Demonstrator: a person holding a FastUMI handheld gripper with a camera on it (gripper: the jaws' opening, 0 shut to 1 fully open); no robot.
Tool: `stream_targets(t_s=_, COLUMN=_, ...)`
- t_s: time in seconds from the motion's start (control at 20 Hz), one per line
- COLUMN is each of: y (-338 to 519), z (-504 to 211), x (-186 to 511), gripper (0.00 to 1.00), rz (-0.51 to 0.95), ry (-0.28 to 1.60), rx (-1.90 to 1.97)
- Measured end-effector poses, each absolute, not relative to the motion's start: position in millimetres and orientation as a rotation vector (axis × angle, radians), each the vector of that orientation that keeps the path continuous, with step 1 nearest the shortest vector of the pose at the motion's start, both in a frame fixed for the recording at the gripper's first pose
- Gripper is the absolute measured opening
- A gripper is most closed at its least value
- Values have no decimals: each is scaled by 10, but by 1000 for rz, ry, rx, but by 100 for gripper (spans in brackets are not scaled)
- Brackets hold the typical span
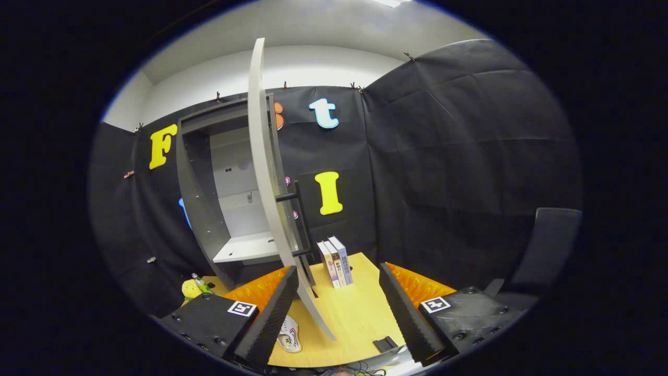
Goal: Open the shoe cabinet door, grab the shoes and put them into the shoe cabinet, then close the shoe cabinet door.
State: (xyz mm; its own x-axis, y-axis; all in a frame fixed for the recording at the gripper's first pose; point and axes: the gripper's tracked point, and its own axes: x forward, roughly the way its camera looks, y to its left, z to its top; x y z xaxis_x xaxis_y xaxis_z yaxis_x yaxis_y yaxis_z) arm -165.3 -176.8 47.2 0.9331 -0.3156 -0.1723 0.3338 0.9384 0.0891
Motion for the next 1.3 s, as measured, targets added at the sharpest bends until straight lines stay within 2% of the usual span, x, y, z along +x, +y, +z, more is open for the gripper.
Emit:
stream_targets(t_s=0.2, y=-1215, z=162, x=-1833, gripper=98, rz=-276, ry=232, rx=137)
stream_targets(t_s=0.7, y=-27, z=-689, x=-1391, gripper=98, rz=-9, ry=379, rx=129)
stream_targets(t_s=1.15, y=345, z=-2380, x=-888, gripper=99, rz=77, ry=693, rx=103)
stream_targets(t_s=1.3, y=366, z=-2736, x=-786, gripper=99, rz=101, ry=752, rx=77)
